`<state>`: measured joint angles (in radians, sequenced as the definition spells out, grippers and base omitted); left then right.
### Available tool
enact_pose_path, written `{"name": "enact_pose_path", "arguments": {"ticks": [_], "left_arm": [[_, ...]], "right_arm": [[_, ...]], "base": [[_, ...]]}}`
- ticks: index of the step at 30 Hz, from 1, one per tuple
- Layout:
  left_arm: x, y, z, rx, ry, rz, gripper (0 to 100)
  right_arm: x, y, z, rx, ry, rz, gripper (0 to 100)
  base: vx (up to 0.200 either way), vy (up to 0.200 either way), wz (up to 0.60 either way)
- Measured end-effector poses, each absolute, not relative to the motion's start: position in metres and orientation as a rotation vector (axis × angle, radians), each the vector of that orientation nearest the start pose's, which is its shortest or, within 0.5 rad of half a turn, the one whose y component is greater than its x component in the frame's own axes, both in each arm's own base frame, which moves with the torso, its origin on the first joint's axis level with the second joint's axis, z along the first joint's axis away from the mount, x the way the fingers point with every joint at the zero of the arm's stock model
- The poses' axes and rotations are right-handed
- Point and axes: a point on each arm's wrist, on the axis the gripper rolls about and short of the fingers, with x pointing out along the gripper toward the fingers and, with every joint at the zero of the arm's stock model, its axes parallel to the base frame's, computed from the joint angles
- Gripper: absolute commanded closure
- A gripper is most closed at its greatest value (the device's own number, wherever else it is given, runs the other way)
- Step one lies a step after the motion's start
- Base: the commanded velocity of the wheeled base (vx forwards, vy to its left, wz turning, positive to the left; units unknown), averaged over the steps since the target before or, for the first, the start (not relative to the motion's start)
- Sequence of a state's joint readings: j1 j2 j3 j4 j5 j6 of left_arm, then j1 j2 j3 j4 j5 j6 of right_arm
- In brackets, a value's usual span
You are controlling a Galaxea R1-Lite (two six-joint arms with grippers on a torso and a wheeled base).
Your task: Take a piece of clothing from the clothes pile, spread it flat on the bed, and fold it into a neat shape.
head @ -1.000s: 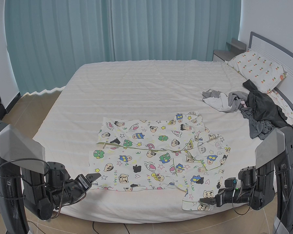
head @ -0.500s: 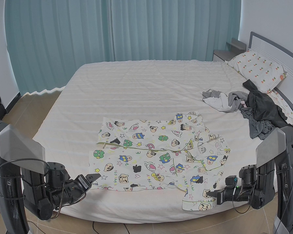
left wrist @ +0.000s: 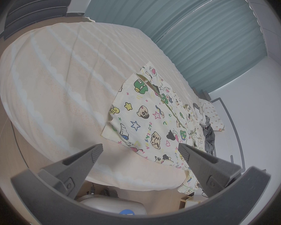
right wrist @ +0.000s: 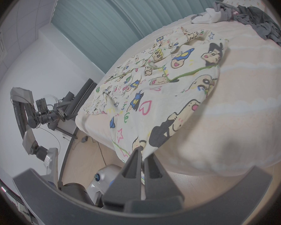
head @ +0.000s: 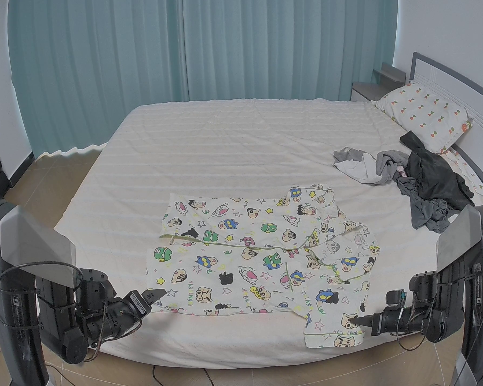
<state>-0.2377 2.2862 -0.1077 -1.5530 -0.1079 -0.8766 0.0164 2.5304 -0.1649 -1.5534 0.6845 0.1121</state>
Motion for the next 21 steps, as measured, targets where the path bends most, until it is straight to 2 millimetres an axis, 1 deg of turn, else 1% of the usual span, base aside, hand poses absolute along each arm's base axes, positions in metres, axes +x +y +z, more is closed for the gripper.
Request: {"name": "enact_pose_path", "arguments": {"ticks": [4, 8, 14, 21], "left_arm": [[0.235, -0.059, -0.021, -0.797, 0.732, -0.036, 0], [0.235, -0.059, -0.021, -0.797, 0.732, -0.034, 0], [0.235, -0.059, -0.022, -0.793, 0.734, -0.032, 0], [0.237, -0.058, -0.029, -0.696, 0.708, 0.029, 0]], "right_arm": [[0.238, 0.014, -0.073, 0.398, 0.816, 0.646, 100], [0.238, 0.015, -0.072, 0.393, 0.816, 0.652, 100], [0.238, 0.008, -0.072, 0.410, 0.809, 0.619, 100], [0.238, -0.001, -0.071, 0.428, 0.800, 0.586, 100]], "base": [[0.000, 0.000, 0.00], [0.000, 0.000, 0.00], [0.000, 0.000, 0.00], [0.000, 0.000, 0.00]]}}
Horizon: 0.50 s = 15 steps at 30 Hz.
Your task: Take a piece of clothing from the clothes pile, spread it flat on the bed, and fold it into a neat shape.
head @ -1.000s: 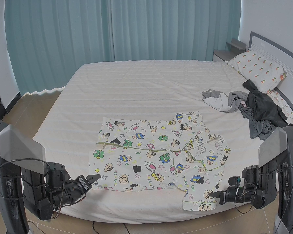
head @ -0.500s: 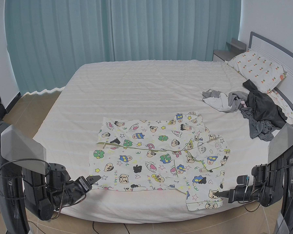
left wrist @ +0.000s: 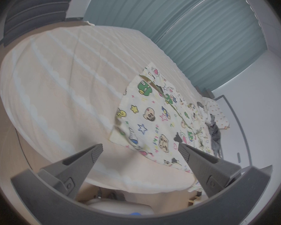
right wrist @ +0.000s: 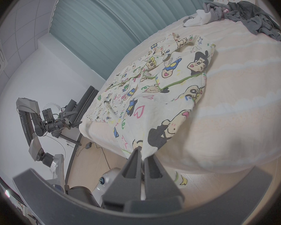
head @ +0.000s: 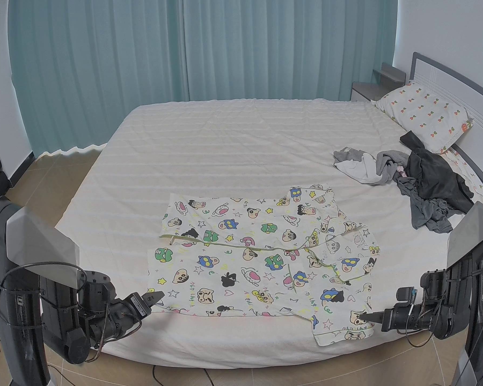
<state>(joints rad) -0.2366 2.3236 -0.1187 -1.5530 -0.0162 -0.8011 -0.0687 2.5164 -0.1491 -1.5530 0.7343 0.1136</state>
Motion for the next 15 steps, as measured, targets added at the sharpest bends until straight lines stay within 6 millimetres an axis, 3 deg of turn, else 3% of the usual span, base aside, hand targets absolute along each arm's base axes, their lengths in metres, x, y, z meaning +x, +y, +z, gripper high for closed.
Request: {"name": "enact_pose_path", "arguments": {"ticks": [15], "left_arm": [[0.256, -0.068, -0.039, -0.566, 0.671, -0.041, 0]], "right_arm": [[0.237, -0.011, -0.065, 0.485, 0.788, 0.537, 100]], "base": [[0.000, 0.000, 0.00]]}}
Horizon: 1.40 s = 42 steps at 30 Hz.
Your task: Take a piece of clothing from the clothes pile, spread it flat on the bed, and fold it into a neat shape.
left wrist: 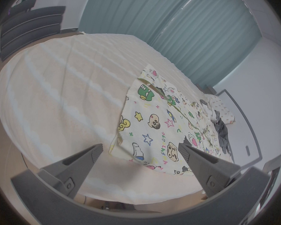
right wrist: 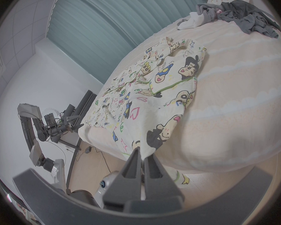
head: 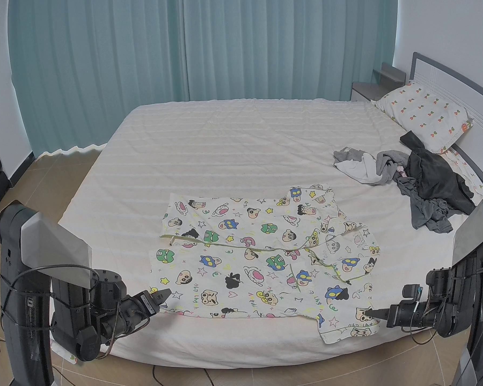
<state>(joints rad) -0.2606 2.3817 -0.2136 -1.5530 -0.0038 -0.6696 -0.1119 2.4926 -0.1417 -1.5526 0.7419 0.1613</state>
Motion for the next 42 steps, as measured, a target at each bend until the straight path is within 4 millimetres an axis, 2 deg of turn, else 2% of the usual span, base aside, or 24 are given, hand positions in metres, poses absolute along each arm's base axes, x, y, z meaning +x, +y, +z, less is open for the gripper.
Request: {"name": "enact_pose_path", "arguments": {"ticks": [6, 16, 28, 33, 34, 42], "left_arm": [[0.261, -0.061, -0.045, -0.475, 0.700, -0.165, 0], [0.269, -0.046, -0.056, -0.365, 0.701, -0.223, 0], [0.283, -0.061, -0.072, -0.341, 0.691, -0.272, 0], [0.284, -0.062, -0.076, -0.296, 0.710, -0.286, 0], [0.283, -0.062, -0.078, -0.288, 0.722, -0.286, 100], [0.283, -0.064, -0.082, -0.265, 0.763, -0.283, 100]], "right_arm": [[0.239, -0.014, -0.059, 0.558, 0.781, 0.526, 100], [0.238, -0.015, -0.054, 0.569, 0.774, 0.524, 100], [0.237, -0.013, -0.054, 0.564, 0.780, 0.529, 100], [0.237, -0.013, -0.054, 0.560, 0.780, 0.532, 100], [0.236, -0.013, -0.054, 0.560, 0.781, 0.533, 100], [0.235, -0.012, -0.054, 0.560, 0.787, 0.533, 100]], "base": [[0.000, 0.000, 0.00], [0.000, 0.000, 0.00], [0.000, 0.000, 0.00], [0.000, 0.000, 0.00], [0.000, 0.000, 0.00], [0.000, 0.000, 0.00]]}}
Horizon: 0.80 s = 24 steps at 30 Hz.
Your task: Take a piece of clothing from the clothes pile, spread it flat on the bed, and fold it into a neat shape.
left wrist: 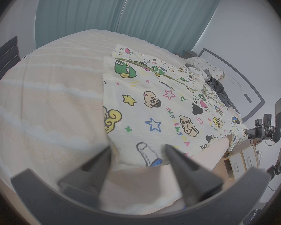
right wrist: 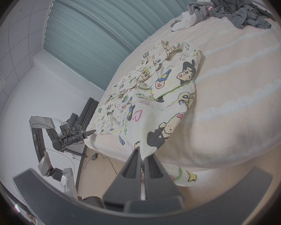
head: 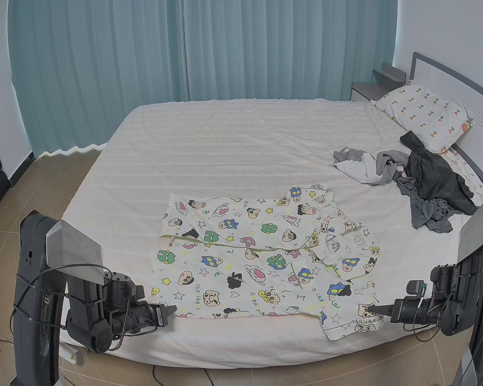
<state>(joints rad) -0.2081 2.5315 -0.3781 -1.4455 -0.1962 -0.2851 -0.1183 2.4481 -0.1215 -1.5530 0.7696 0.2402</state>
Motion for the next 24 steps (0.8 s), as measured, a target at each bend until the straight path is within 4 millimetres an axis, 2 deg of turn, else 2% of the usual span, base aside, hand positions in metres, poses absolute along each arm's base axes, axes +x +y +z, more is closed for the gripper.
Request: {"name": "enact_pose_path", "arguments": {"ticks": [10, 24], "left_arm": [[0.281, -0.063, -0.081, -0.263, 0.767, -0.275, 100], [0.262, -0.055, -0.075, -0.221, 0.814, -0.269, 100]], "right_arm": [[0.230, -0.009, -0.054, 0.553, 0.804, 0.545, 100], [0.213, 0.000, -0.051, 0.504, 0.852, 0.581, 100]], "base": [[0.000, 0.000, 0.00], [0.000, 0.000, 0.00]]}}
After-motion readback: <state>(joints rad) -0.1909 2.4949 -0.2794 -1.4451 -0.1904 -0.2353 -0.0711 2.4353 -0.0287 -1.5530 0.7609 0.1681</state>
